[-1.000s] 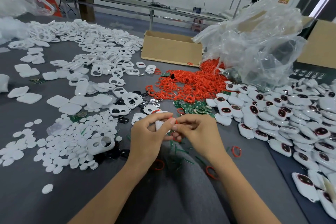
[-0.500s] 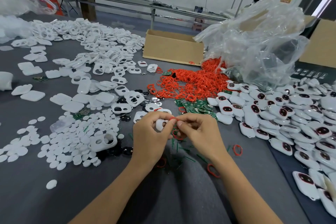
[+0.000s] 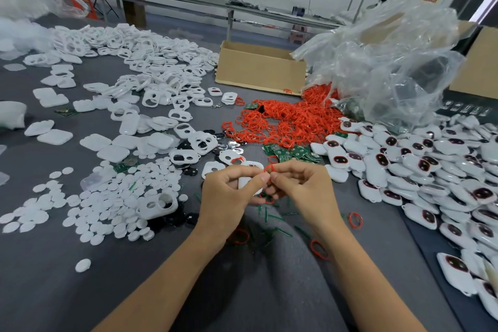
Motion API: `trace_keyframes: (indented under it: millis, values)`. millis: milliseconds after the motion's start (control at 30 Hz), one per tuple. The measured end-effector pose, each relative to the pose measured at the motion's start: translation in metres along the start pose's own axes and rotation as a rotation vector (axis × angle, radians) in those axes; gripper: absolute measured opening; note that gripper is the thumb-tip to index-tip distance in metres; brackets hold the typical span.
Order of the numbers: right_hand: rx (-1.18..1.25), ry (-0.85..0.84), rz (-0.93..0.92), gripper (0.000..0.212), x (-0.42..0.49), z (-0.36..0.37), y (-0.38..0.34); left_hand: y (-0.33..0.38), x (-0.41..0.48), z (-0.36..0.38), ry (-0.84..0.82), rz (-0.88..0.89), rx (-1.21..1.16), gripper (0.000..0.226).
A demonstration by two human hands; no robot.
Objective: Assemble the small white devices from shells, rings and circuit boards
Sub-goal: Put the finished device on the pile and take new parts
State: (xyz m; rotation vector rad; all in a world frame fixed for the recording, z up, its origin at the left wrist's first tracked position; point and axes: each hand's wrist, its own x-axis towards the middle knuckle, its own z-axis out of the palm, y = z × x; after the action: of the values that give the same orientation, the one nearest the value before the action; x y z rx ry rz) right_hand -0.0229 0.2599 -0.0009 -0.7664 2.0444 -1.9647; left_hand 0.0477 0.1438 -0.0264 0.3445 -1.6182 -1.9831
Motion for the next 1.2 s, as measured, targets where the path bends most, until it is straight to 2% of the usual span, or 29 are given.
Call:
trace_keyframes:
  millis: [167,300,467,633,767,967,1100,1200]
  values:
    - [0.063,-0.033,0.03,0.019,0.001,-0.002,0.0,-0.004,0.003,-0.003,0.036,0.0,0.011,0.014]
    - [0.072,-0.067,0.071,0.022,0.003,-0.005,0.001,-0.006,0.004,-0.003,0.003,0.003,0.037,0.016]
    - [0.059,-0.13,0.094,0.02,0.004,-0.013,0.001,-0.008,0.003,-0.004,-0.038,0.115,0.214,0.02]
    - [0.035,-0.199,0.071,0.016,0.002,-0.016,-0.001,-0.012,0.001,-0.005,-0.012,0.238,0.357,0.01]
    - [0.069,-0.213,0.1,0.013,0.002,-0.018,0.001,-0.013,0.001,-0.004,0.013,0.251,0.387,0.009]
    - [0.066,-0.246,0.109,0.018,0.004,-0.022,0.001,-0.012,0.0,-0.003,0.012,0.283,0.411,0.008]
    - [-0.039,-0.18,0.021,0.025,0.006,-0.02,-0.001,-0.01,0.0,-0.003,0.018,0.168,0.255,0.022]
    - [-0.235,-0.049,-0.161,0.024,0.003,-0.012,-0.001,-0.009,0.0,-0.003,-0.036,0.074,0.162,0.029]
